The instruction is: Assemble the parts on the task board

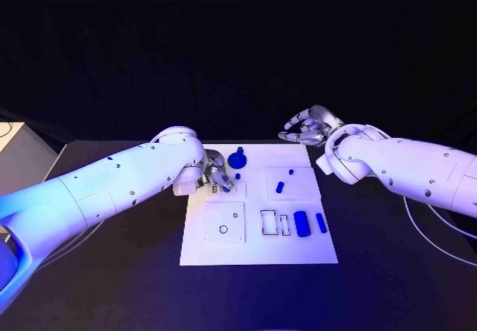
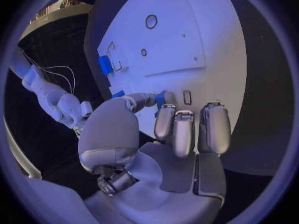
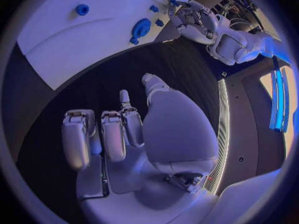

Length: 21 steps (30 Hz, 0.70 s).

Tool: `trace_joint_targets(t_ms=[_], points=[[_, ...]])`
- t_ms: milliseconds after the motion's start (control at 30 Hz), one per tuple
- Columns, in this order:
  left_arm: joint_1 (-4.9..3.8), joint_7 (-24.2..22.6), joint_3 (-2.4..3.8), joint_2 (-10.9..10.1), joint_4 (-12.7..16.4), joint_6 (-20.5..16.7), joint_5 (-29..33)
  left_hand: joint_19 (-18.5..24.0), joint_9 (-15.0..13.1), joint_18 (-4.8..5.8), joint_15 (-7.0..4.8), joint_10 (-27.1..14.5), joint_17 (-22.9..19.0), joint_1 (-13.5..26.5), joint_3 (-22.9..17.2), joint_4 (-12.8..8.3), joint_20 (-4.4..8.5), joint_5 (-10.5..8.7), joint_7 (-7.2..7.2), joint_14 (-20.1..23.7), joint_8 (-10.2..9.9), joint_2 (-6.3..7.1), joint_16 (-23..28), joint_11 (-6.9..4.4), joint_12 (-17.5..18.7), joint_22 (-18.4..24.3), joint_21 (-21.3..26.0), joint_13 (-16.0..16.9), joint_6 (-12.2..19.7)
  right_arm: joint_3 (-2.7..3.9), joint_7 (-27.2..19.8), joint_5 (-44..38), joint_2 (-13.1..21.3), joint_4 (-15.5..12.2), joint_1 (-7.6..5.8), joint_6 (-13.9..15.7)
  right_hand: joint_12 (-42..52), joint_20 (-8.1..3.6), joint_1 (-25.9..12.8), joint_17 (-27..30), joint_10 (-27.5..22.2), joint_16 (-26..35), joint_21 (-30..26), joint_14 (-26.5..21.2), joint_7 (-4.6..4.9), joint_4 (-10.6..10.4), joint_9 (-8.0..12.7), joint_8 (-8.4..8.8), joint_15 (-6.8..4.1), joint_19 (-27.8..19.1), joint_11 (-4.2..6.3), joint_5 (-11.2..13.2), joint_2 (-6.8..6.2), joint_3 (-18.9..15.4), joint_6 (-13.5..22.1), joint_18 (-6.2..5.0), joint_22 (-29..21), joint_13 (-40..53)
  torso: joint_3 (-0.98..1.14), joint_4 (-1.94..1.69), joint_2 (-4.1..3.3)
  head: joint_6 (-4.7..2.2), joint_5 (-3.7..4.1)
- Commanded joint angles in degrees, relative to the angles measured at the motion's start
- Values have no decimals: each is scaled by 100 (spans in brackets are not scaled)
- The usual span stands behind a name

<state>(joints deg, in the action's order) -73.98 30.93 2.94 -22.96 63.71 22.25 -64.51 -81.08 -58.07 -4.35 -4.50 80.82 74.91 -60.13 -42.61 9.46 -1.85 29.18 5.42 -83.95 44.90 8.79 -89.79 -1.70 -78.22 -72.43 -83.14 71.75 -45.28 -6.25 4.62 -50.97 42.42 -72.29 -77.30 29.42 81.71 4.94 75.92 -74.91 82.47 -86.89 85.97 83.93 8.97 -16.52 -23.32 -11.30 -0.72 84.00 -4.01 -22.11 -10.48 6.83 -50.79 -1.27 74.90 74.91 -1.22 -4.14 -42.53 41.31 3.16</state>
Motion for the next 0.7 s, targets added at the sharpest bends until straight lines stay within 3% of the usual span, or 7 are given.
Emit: trace_joint_targets(t_ms=[33,700], points=[[8,9,-7,21,10,156,-39,-25,-8,79,-31,41,1509,-33,-740,-762,17,37,-313,-605,18,-55,-21,-13,-16,-5,-19,5,-329,2,-83,-29,-10,9,0,66,-31,26,-54,-864,-39,3,-19,444,-11,-5,-8,-32,25,450,-1,-22,-23,-41,40,12,1146,835,-2,-2,-4,4,-4],[20,13,-54,51,-81,200,-112,-26,-12,80,-32,40,1509,-33,-740,-768,19,44,-314,-605,16,-54,-21,-14,-13,-7,-20,2,-333,2,-76,-28,-16,3,0,35,-31,26,-54,-868,-38,2,-13,445,-12,-5,-9,-34,25,452,-1,-22,-22,-40,39,14,1152,835,-3,-3,-5,55,-3]])
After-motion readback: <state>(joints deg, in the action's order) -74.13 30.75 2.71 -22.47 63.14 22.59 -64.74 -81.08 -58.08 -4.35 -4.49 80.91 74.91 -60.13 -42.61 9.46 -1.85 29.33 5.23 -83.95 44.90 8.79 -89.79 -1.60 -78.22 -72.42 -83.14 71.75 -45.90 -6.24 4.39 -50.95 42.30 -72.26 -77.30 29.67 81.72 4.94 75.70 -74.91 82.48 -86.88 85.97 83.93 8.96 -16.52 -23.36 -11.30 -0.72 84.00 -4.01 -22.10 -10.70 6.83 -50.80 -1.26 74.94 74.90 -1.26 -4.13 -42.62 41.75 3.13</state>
